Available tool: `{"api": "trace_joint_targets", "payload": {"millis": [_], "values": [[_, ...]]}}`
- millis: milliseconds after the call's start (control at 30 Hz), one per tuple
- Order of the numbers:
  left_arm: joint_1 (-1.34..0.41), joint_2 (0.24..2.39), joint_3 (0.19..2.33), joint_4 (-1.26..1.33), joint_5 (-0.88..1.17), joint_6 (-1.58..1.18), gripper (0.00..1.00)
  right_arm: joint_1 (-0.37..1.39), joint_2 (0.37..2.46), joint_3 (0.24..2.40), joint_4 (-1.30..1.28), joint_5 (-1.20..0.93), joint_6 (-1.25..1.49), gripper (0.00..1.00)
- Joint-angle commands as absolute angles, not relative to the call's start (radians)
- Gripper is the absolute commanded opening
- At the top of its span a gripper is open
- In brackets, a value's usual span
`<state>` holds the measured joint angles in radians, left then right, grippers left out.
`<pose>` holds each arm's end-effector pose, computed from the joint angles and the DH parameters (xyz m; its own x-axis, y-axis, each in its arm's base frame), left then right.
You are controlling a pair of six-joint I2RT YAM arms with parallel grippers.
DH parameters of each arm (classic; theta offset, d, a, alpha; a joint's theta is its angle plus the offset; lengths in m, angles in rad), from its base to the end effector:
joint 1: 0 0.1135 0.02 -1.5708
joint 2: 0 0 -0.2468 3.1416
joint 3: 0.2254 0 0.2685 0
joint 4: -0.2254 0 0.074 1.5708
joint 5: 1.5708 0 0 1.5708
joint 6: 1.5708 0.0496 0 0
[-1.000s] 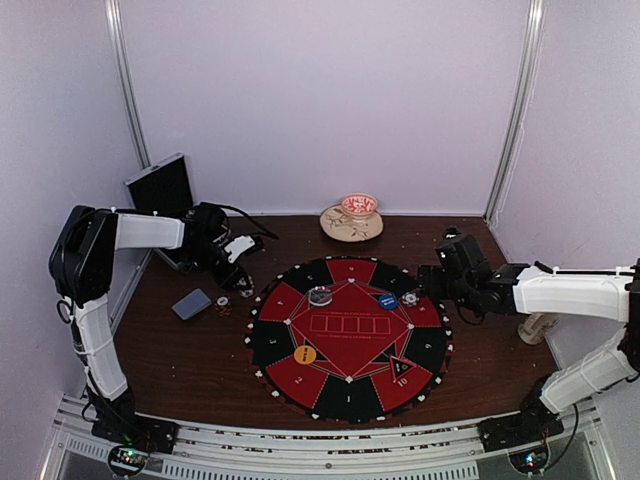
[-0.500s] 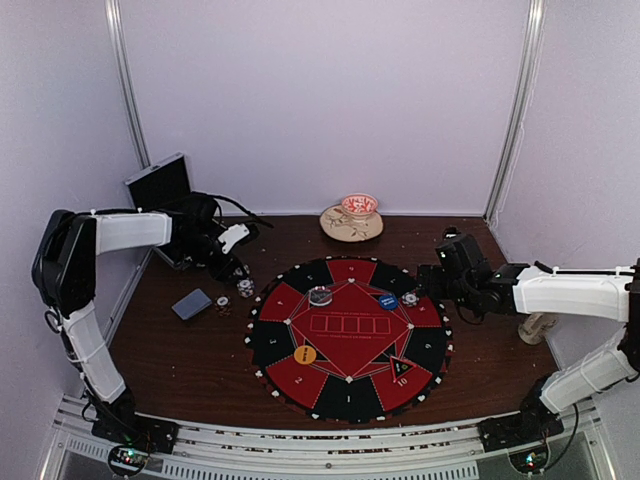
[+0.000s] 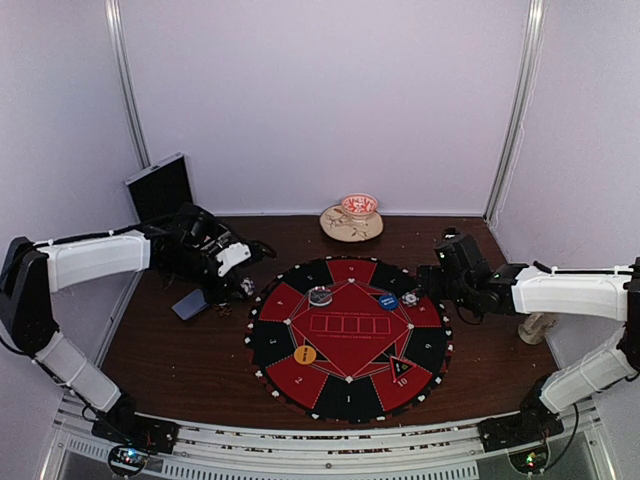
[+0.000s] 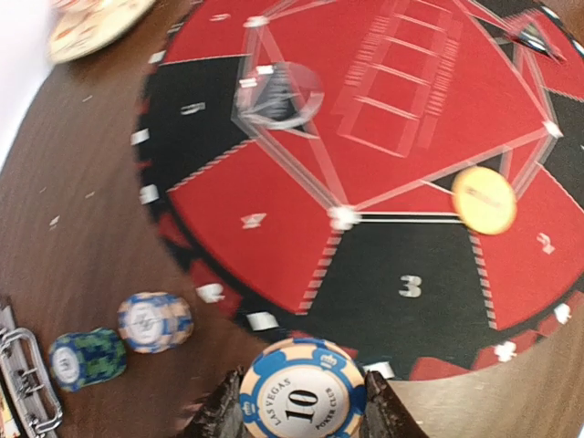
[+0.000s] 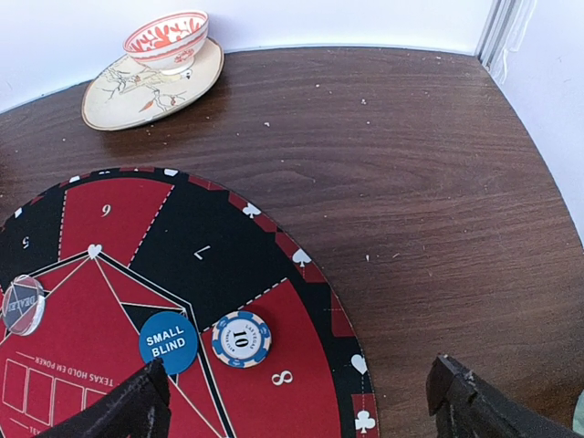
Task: Distribute texas hold em gaming equipment
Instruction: Place the poker chips pile at the big blind area.
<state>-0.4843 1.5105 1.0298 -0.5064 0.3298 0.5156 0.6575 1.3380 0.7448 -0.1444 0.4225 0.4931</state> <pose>0.2860 -0.1686 0.1911 -0.3474 0.7099 -0.6127 0.8848 0.4646 0.0366 0.2514 0.1684 0.1769 -0.6190 0.0675 -0.7825 -0.0274 0.9938 0.1074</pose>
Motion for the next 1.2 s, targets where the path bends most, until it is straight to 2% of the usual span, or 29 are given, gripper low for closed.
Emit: {"api": "trace_joint_targets", "payload": {"millis": [0,300,600,1167], "values": [[-0.584,1.432,0.938,-0.509,0.346,0.578,0.26,0.667,1.344,0.736,-0.132,0.423,0.483,1.0],[-0.764,1.35,0.823,-0.464,0.38,0.589,0.26,0.67,1.339,0.736,-0.13,0.423,0.479,1.0],[-0.886,1.497,0.821,-0.391,0.358,0.572,0.26,0.67,1.345,0.738,-0.13,0.43,0.477,1.0],[-0.934,1.675,0.905,-0.308,0.27,0.543,0.24,0.676,1.345,0.739,-0.129,0.425,0.474,1.0]]}}
